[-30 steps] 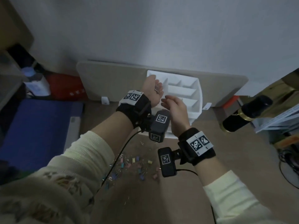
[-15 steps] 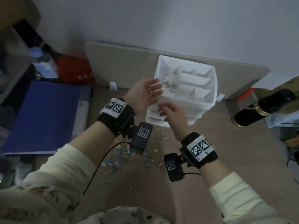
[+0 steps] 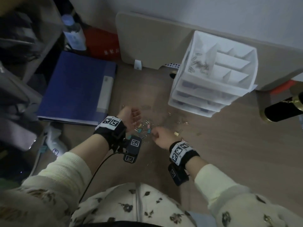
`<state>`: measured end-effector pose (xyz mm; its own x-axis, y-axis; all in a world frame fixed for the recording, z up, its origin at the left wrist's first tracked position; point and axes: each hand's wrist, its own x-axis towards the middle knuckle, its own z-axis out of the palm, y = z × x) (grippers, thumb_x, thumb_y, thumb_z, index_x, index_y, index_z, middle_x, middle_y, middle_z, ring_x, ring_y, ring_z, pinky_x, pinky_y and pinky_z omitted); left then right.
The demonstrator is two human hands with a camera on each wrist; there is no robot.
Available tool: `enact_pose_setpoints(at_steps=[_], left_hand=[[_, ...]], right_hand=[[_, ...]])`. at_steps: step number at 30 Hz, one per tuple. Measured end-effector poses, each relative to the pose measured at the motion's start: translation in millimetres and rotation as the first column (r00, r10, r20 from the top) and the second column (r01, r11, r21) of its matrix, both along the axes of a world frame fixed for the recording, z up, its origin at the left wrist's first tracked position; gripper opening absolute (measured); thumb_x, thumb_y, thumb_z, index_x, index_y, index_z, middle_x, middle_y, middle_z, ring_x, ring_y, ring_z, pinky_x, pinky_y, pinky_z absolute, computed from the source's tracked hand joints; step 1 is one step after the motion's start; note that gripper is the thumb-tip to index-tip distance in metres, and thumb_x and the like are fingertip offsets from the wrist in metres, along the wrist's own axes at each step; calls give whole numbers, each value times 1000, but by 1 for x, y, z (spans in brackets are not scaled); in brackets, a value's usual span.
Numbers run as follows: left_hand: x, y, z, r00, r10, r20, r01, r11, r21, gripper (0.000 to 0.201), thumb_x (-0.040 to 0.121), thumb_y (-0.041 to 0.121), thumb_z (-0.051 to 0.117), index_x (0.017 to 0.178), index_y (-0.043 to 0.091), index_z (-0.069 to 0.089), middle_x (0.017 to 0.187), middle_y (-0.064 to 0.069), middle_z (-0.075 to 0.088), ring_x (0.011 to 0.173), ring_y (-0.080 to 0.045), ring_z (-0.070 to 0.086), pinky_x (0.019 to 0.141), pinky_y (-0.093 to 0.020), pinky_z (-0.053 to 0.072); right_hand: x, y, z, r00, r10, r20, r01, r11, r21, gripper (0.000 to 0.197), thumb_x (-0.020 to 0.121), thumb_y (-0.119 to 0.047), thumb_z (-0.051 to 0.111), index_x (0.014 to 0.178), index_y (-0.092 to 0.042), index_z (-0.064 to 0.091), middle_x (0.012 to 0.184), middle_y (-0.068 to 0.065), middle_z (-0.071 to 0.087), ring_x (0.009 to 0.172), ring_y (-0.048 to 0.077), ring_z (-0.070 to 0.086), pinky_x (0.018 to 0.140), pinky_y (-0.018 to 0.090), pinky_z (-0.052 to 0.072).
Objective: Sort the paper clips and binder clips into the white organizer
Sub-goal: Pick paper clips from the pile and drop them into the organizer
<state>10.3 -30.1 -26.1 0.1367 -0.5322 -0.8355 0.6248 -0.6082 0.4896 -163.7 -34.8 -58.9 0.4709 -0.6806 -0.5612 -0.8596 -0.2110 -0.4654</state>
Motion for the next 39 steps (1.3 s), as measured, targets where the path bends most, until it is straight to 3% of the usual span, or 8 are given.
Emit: enact_pose_setpoints(at_steps=[4,7,17,22,27,34,37,39], left_hand=[[17,12,-10,999,-42,14,42,999,22,17,93,18,45,81,14,56,80,0,57,72,-16,53,63,-29,42],[30,16,-18,998,-34,51,32,998,44,18,94,23,47,81,16,57,83,1,58,76,-15,53,66,-29,40],[40,9,-37,997,-59,59,52,993,110,14,94,18,47,84,14,57,82,0,60,76,-14,54,65,-27,41],[40,4,-45,997,-61,56,54,991,126,15,93,21,48,82,16,57,82,0,59,75,-15,55,60,-28,42],[38,4,-47,998,-66,20,63,993,95,19,92,18,50,74,15,54,58,4,56,46,-7,49,38,-17,36],[35,3,-51,996,-67,52,63,995,75,13,93,17,49,84,16,58,78,1,60,67,-12,56,55,-24,42],[31,1,-54,996,-47,72,44,998,40,16,95,15,46,89,10,60,81,-4,63,72,-16,59,62,-27,47],[27,-1,-55,996,-68,61,67,998,10,20,96,15,43,91,6,61,86,-7,65,82,-21,62,74,-29,51]], right_hand=[[21,10,-20,983,148,-104,-162,976,-146,18,86,-16,54,101,-19,63,102,5,63,94,28,62,78,38,53],[29,7,-22,996,73,-41,-80,973,-217,16,89,-16,49,96,-18,63,98,5,65,90,28,63,72,33,51],[51,-46,-31,992,7,-129,-45,954,-295,49,92,-39,51,134,-15,43,137,6,44,127,27,38,98,42,40],[67,-45,-42,993,53,-102,-75,971,-225,36,86,-12,60,122,-13,53,130,10,46,116,30,49,93,41,45],[69,-43,-45,983,73,-166,-103,978,-180,18,87,-7,56,103,-6,63,106,13,63,97,32,62,80,38,52],[56,-41,-36,990,-120,-69,112,987,-118,23,90,-8,51,108,-9,65,99,13,69,93,28,66,83,36,53],[47,-41,-19,955,-272,117,285,952,-110,24,91,-10,48,105,-14,66,93,-1,69,64,13,65,64,25,53],[45,-42,-8,906,-347,243,380,919,-106,25,90,-9,49,103,-17,69,98,-4,68,61,8,61,57,19,49]])
